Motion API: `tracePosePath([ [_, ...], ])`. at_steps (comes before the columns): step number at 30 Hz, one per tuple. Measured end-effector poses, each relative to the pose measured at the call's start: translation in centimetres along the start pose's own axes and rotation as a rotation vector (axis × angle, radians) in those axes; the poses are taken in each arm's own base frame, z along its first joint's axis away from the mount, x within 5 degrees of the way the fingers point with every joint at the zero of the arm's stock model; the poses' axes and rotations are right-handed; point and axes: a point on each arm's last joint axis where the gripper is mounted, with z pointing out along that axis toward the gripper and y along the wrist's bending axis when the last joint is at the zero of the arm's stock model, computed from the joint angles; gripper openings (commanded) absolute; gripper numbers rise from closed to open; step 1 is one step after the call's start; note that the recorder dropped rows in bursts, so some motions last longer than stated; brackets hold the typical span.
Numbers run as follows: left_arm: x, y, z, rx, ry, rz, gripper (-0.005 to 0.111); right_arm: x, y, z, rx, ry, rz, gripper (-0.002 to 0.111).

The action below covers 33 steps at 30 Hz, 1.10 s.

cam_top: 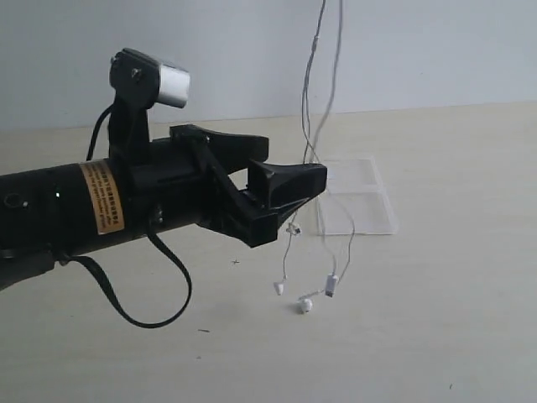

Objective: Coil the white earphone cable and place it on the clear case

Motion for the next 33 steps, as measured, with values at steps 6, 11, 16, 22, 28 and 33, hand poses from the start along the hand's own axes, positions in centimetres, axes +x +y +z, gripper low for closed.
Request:
tracePosePath([
  [6, -0.5, -0.6, 0.9, 0.029, -0.012, 0.013, 0.077, 0.0, 0.0, 0.0, 0.004, 0.003, -0.009, 0.000],
  [11, -0.6, -0.4, 1.8, 0.031, -0.012, 0.012, 0.077, 0.0, 0.0, 0.0, 0.004, 0.003, -0.009, 0.000],
  [16, 0.2, 0.0, 3.0, 0.030, 0.014, -0.001, 0.077, 0.0, 0.0, 0.0, 0.004, 0.003, -0.009, 0.000],
  [22, 0.4, 0.1, 4.2, 0.037, 0.020, -0.010, 0.058, 0.0, 0.0, 0.0, 0.004, 0.003, -0.009, 0.000],
  [28, 0.3, 0.1, 4.6, 0.041, 0.018, -0.045, 0.000, 0.0, -0.1, -0.1, 0.009, 0.004, -0.004, 0.000],
  [33, -1.4, -0.4, 3.5, 0.030, -0.009, -0.027, 0.000, 0.7, -3.0, -4.4, 0.303, 0.199, 0.044, 0.000],
])
